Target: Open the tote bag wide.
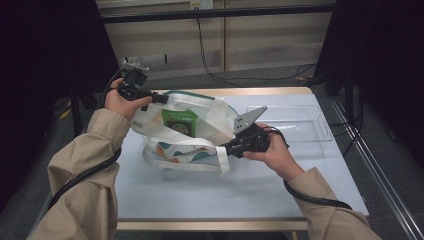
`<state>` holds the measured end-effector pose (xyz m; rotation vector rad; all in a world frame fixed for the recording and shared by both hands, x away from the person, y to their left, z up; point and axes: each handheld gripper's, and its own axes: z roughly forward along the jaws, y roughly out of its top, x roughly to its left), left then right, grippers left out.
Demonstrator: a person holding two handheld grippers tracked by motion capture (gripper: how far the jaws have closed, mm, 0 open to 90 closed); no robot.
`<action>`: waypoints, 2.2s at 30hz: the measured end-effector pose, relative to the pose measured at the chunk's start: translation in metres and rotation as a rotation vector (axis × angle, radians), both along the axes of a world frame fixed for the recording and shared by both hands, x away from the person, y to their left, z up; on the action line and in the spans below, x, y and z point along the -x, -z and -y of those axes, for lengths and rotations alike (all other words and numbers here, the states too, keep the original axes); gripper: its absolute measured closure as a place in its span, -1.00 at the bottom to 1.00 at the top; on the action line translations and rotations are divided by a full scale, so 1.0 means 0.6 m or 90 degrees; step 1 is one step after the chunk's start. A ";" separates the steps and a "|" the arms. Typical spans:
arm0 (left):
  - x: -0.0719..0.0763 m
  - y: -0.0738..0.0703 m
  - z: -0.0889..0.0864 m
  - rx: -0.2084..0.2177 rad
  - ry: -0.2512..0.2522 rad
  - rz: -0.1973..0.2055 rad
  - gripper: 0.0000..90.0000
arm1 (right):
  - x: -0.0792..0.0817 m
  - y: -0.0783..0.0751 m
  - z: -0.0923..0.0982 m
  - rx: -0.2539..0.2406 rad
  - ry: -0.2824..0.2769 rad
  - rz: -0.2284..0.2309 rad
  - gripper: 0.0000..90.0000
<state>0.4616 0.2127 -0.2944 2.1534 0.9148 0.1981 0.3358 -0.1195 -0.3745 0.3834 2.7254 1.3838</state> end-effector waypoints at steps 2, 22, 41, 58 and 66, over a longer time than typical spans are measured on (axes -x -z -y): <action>-0.003 0.001 0.001 0.006 -0.008 0.000 0.66 | 0.002 0.004 0.000 0.001 -0.004 0.001 0.83; -0.018 0.007 0.006 0.006 -0.021 -0.007 0.66 | 0.023 0.039 0.001 0.005 -0.012 0.001 0.83; -0.036 0.015 0.010 0.001 -0.042 -0.008 0.66 | 0.033 0.078 0.004 0.012 -0.015 -0.010 0.83; -0.057 0.027 0.019 -0.013 -0.064 -0.007 0.67 | 0.037 0.101 0.005 0.022 -0.015 -0.009 0.83; -0.065 0.032 0.022 -0.021 -0.067 -0.007 0.67 | 0.040 0.110 0.006 0.030 -0.013 -0.004 0.83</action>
